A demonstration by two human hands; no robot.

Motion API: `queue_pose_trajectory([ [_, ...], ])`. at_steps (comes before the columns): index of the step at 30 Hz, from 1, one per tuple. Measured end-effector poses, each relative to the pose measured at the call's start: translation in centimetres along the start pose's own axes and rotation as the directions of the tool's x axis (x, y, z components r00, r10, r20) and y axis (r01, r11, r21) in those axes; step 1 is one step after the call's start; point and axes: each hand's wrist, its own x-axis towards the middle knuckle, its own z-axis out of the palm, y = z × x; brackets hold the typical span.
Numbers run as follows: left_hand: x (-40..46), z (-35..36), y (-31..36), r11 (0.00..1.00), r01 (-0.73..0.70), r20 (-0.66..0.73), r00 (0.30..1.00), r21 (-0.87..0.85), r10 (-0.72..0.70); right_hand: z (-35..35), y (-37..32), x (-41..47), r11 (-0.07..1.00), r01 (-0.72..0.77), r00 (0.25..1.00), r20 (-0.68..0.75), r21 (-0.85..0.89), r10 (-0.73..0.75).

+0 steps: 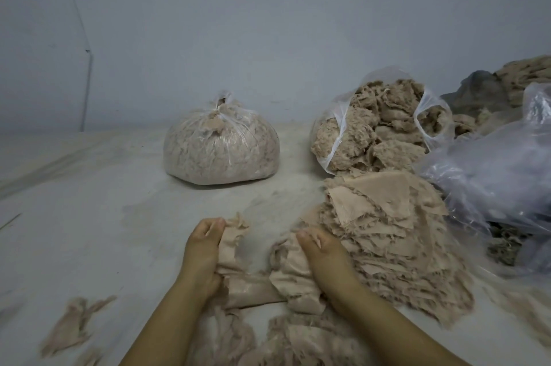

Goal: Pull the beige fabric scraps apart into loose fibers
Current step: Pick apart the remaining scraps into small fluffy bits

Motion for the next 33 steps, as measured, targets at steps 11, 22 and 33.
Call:
queue_pose_trajectory([
  [11,-3.3,2.0,-0.2,0.914,-0.326,0.381,0.898,0.242,0.22,0.8,-1.4,-0.6,0.99,0.061,0.998,-0.042,0.129,-0.056],
  [22,-2.6,1.6,-0.3,0.996,-0.084,0.238,0.967,-0.029,0.088,0.2,-1.7,-0.3,0.985,0.087,0.983,-0.173,0.147,-0.061],
  [33,-1.6,1.4,-0.6,0.986,-0.166,-0.08,0.983,-0.021,0.164,0.3,-2.5,-0.5,0.941,0.105,0.99,-0.12,0.322,-0.069],
])
